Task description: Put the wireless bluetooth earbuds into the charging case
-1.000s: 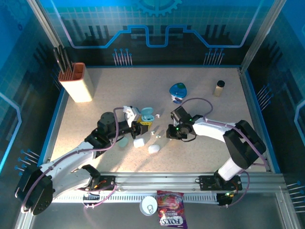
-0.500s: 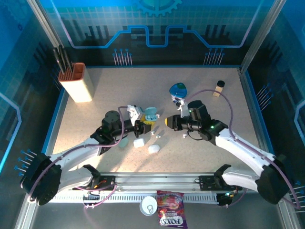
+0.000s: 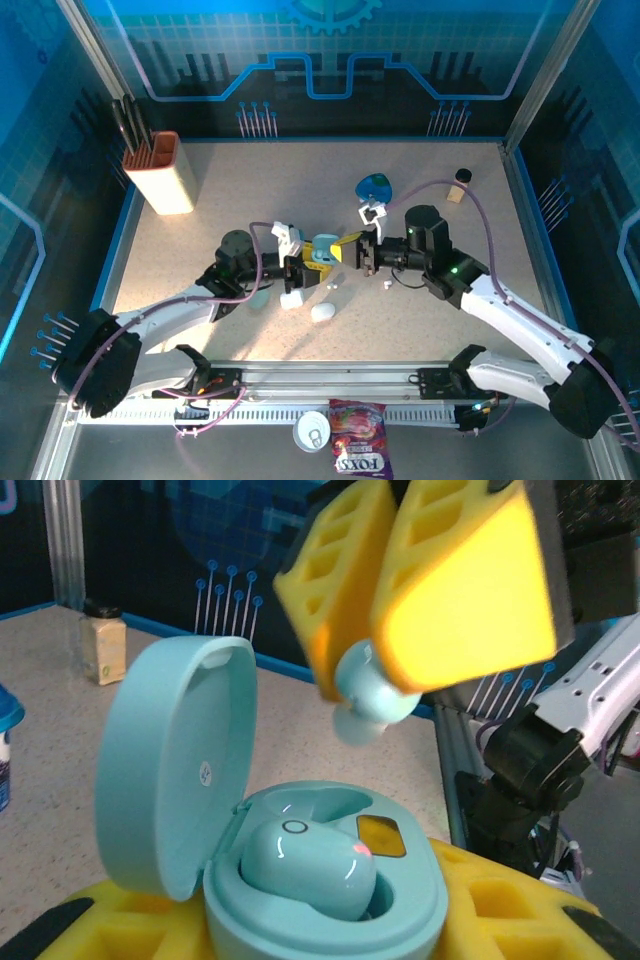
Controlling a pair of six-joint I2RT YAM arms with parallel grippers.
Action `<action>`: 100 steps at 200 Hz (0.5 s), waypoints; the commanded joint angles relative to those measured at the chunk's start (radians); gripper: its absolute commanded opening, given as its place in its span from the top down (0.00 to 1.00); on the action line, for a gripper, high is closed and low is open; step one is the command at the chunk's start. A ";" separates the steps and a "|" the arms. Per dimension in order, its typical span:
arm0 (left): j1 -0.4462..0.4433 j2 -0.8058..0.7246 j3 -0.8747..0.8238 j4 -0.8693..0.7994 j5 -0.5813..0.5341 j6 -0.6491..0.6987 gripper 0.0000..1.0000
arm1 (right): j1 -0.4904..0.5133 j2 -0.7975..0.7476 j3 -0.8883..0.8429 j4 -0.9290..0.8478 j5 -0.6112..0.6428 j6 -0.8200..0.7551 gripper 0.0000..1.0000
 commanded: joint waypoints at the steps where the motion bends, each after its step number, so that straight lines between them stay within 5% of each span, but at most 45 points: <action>1: 0.005 0.000 0.011 0.084 0.058 -0.030 0.61 | 0.012 0.018 0.031 0.022 -0.020 -0.028 0.84; 100: 0.006 -0.006 -0.001 0.097 -0.017 -0.025 0.61 | 0.023 0.052 0.031 0.008 -0.044 0.019 0.83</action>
